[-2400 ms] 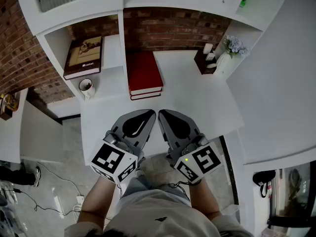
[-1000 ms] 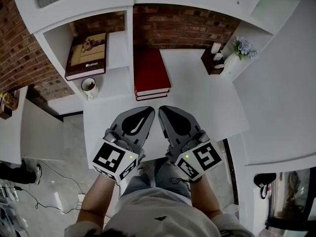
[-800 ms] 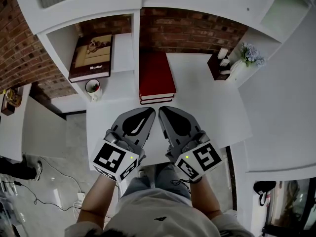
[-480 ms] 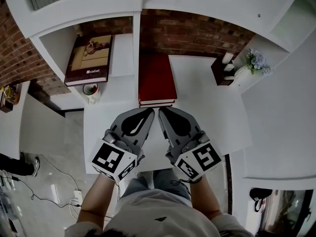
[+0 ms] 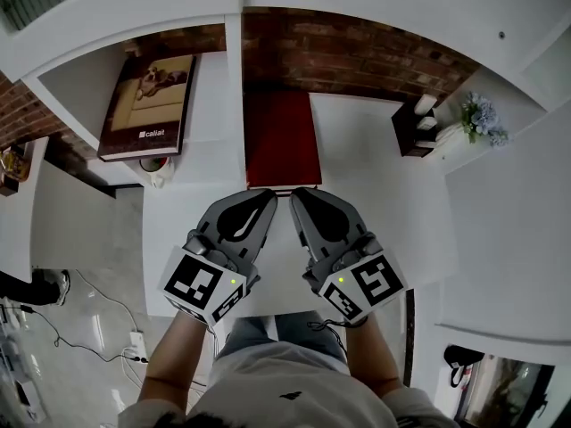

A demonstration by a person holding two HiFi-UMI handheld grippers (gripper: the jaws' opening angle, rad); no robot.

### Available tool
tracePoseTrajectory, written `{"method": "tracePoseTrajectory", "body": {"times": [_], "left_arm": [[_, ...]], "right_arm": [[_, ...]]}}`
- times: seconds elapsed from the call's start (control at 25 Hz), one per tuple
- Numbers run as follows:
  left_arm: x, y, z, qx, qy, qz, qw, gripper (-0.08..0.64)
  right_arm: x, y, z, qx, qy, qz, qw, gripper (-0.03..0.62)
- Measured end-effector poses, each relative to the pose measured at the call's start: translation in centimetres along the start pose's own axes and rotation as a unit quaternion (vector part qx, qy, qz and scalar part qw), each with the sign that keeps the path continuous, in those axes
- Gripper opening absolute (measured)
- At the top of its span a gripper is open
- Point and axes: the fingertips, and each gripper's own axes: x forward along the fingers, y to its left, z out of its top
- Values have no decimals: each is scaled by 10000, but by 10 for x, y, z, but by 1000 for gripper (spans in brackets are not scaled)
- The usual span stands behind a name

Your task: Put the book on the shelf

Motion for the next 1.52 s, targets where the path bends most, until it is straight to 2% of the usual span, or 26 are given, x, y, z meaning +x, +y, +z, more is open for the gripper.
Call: {"method": "tracePoseTrajectory", "body": {"times": [0.48,0.88,1.24,1.52], "left_arm": [[20,17,-28,-199,271,149,9993,15],[25,22,-53,-161,415,262,9987,15],[21,42,-82,-5,515,665,9965,15],[21,52,-107,-102,663,820,9944,17]], "right_arm": [[9,-30,-30,216,246,-25,9995,14],[12,-40,-56,351,454,46,9983,14],[13,-50,-79,403,614,88,9973,31],[12,-58,-100,508,742,78,9959,55]]}}
